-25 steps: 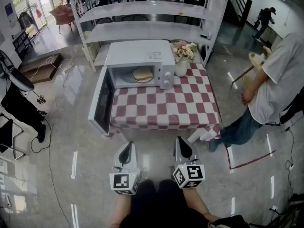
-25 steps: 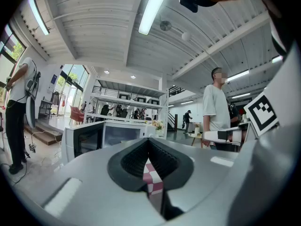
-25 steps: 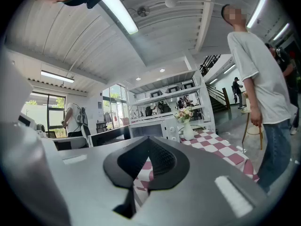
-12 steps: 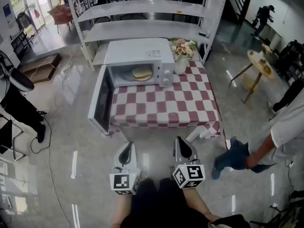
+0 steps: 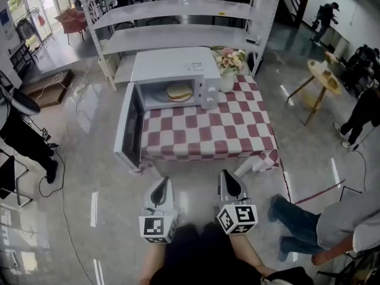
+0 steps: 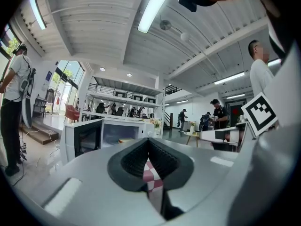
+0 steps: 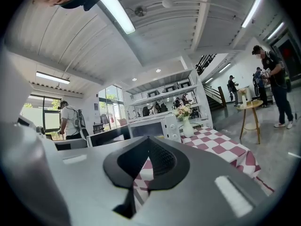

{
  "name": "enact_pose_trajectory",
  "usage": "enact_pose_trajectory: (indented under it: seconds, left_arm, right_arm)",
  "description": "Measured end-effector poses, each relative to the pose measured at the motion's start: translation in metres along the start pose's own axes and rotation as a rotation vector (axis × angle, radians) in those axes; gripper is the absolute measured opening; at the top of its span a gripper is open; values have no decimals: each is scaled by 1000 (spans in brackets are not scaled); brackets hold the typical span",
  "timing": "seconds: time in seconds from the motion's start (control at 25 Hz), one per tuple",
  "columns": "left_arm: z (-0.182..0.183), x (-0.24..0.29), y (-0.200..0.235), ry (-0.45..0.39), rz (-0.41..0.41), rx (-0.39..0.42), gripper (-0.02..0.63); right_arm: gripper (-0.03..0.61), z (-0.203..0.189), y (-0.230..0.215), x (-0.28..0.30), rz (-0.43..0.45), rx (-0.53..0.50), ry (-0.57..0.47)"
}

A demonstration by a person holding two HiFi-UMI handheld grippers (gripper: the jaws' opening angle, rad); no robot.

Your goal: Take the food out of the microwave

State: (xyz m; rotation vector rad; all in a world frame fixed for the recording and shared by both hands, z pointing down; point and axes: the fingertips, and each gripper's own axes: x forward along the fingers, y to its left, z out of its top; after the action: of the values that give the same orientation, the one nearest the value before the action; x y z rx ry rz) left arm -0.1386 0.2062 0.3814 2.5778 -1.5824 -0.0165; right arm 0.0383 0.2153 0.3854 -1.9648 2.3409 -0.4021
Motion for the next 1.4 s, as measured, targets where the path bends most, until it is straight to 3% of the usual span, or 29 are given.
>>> enact_pose_trajectory:
  seconds: [0.64,1.4]
  left_arm:
    - [-15,15,27,38,-10,-20,11]
    - [-4,92,38,32,10,-4,11]
  right_arm:
    - [0,-15,3,20,-38,6,41]
    - [0,6,-28,95,0,12,39]
